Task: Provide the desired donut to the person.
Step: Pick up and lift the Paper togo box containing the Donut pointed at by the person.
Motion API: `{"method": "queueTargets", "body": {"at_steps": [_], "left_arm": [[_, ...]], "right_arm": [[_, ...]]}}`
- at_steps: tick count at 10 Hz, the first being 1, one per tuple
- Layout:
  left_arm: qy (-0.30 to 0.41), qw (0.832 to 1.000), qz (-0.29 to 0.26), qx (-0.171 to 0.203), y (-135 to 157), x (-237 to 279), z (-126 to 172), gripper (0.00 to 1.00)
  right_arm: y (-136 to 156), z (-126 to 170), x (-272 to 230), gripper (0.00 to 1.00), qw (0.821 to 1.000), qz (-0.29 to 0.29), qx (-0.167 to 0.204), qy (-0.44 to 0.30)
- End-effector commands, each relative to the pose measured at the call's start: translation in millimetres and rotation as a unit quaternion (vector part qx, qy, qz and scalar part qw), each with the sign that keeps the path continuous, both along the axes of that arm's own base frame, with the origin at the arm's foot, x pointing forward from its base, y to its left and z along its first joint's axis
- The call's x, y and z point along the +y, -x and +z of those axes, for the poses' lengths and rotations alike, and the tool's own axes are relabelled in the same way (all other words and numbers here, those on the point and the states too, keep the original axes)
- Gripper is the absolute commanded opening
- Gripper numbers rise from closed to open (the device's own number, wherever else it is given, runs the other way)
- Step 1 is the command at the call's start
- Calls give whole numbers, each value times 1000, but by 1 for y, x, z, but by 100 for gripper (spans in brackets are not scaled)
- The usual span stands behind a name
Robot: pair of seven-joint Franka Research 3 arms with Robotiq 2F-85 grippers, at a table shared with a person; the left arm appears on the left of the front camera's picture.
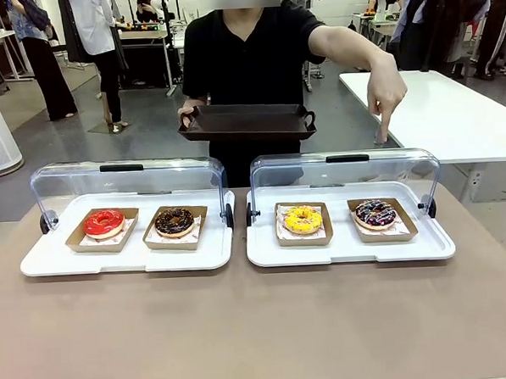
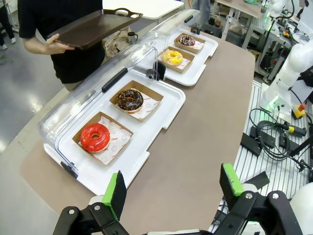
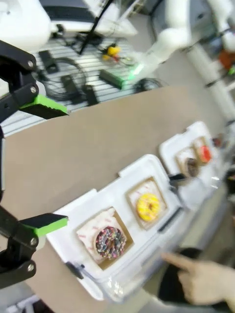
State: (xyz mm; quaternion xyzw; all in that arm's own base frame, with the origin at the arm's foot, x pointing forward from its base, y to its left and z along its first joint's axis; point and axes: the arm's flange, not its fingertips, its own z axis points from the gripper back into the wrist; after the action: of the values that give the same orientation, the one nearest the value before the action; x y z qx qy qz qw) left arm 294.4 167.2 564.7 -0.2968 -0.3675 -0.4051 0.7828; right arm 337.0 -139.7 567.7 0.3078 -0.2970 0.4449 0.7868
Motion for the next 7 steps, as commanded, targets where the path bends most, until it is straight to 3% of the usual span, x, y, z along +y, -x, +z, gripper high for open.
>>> {"method": "queueTargets", "body": {"at_steps": [1,3,4,6,7], "left_arm": [[1,1000,-7,-6,1,2,1,100],[1,1000,-7,-6,1,2,1,100],[1,1000,-7,-6,1,2,1,100],[1,1000,-7,-6,1,2,1,100],[1,1000,-7,-6,1,2,1,100]], "right_arm": [[-20,8,61,100,989,66,-1,132],[-41,-13,124,100,959,102,-43,261],[-49,-30,148,100,945,133,-60,292],[-63,-68,179,100,920,173,-63,346],[-70,-82,189,100,917,177,-57,352]]}}
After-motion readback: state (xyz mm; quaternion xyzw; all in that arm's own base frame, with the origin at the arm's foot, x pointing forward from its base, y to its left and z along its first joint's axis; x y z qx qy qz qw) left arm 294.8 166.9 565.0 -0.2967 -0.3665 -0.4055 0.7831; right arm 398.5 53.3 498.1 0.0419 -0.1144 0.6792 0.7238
